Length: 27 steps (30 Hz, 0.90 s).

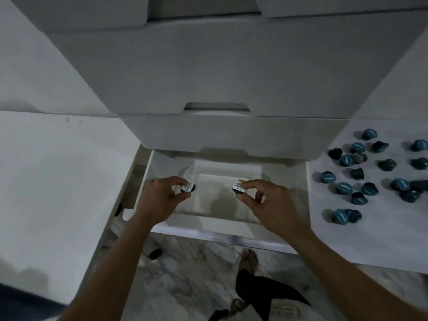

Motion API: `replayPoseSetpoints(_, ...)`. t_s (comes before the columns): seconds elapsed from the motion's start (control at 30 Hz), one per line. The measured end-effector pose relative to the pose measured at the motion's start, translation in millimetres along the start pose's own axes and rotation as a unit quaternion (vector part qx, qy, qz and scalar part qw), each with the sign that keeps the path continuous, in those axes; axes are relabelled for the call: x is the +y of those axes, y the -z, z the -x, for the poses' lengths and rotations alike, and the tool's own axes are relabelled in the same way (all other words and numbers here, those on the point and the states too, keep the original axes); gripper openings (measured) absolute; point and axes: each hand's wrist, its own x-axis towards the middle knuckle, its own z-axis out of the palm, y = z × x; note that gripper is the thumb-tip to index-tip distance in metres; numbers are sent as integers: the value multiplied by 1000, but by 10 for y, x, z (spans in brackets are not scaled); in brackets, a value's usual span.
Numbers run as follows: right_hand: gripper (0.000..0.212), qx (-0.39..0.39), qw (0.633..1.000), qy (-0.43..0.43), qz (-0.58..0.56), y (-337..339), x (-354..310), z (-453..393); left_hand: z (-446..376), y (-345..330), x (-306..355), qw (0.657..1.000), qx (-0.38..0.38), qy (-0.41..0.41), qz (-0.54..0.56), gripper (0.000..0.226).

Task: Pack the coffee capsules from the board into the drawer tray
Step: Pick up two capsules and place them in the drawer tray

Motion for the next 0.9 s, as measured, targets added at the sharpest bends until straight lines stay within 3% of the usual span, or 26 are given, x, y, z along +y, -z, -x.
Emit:
replayPoseSetpoints(0.23,20,-167,985,-19,46,-489,132,-328,-438,-147,-311,987,-156,-28,-35,24)
replayPoseSetpoints(0.43,22,-331,936,-2,120,-885,163,-484,-630,-202,-500,954,-271,-87,-92,25)
replayPoseSetpoints(0.63,22,-376,913,38,151,-1098,187,-514,-737,-358,-616,930,-335,-114,-100,21)
replayPoseSetpoints(0.9,18,-368,914,69,155,-1143,230,-525,-741,-388,-580,928,-347,-104,-90,20)
